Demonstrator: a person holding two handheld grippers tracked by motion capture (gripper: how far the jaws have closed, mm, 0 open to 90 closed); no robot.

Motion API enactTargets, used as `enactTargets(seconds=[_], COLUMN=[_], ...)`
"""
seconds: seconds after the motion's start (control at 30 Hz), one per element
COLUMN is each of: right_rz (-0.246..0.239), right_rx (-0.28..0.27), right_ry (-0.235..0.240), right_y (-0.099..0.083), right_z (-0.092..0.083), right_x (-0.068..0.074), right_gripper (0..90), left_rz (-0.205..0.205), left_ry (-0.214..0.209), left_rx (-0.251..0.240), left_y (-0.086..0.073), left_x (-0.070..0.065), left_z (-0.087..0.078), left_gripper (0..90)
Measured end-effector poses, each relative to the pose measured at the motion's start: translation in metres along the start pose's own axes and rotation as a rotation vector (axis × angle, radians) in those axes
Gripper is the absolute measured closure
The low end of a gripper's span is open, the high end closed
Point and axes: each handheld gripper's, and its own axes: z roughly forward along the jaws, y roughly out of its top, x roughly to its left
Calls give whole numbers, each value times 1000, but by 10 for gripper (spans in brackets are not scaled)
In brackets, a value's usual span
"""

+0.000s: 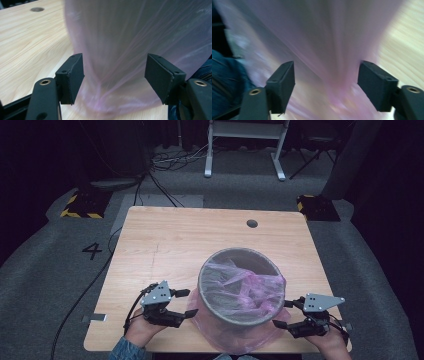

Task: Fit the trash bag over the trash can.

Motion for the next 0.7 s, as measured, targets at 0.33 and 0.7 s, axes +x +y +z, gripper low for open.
enactTargets(seconds=[0.33, 0.7], right_rz=[5, 15], right_rx=[53, 197], right_ry=[-34, -69], right_y=[6, -20], right_z=[9, 40], right_x=[3, 3], right_gripper=[897, 860], left_rz=[87, 17], left_ry=[-13, -137], left_rx=[114, 50], left_y=[2, -4], left_x=[-11, -21], left_z=[27, 23], left_gripper=[899, 436])
